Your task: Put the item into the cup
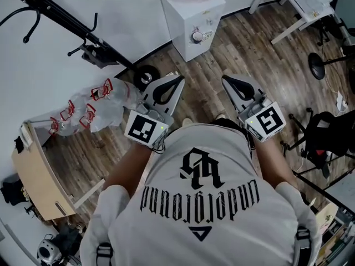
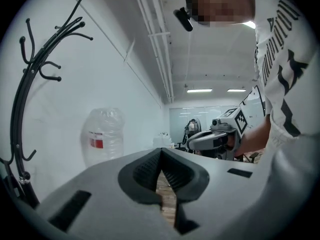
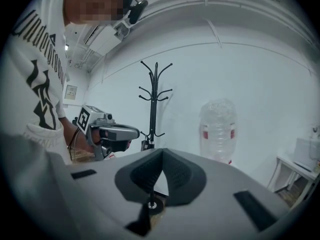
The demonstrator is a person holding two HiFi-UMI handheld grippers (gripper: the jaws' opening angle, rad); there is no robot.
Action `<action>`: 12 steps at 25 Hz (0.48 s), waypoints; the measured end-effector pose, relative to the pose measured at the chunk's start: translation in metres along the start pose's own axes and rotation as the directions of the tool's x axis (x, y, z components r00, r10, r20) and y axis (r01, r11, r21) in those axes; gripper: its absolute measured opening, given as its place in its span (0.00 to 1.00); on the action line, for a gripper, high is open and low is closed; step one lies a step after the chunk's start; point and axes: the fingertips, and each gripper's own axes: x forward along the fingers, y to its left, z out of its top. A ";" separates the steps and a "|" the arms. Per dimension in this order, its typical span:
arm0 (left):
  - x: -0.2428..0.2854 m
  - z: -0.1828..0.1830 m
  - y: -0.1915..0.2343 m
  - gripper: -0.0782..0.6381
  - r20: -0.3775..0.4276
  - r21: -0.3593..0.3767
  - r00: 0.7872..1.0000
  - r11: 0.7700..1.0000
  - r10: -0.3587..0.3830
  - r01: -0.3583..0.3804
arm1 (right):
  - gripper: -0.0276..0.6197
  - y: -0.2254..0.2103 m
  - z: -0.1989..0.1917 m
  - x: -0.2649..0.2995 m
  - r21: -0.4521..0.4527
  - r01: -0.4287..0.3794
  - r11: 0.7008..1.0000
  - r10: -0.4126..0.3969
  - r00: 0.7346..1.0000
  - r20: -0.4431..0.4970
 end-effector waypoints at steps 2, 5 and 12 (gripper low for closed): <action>0.000 0.008 -0.010 0.12 0.000 0.004 1.000 1.000 0.009 -0.009 | 0.05 0.001 0.003 -0.010 -0.007 -0.011 1.000 0.011 1.000 0.003; 0.004 0.009 -0.023 0.12 -0.006 0.007 1.000 1.000 0.029 -0.029 | 0.05 -0.002 0.004 -0.026 -0.014 -0.029 0.999 0.029 1.000 0.010; 0.032 0.010 -0.070 0.12 0.012 0.021 0.998 0.998 0.066 -0.066 | 0.05 -0.016 -0.002 -0.084 -0.019 -0.070 0.997 0.070 0.997 0.026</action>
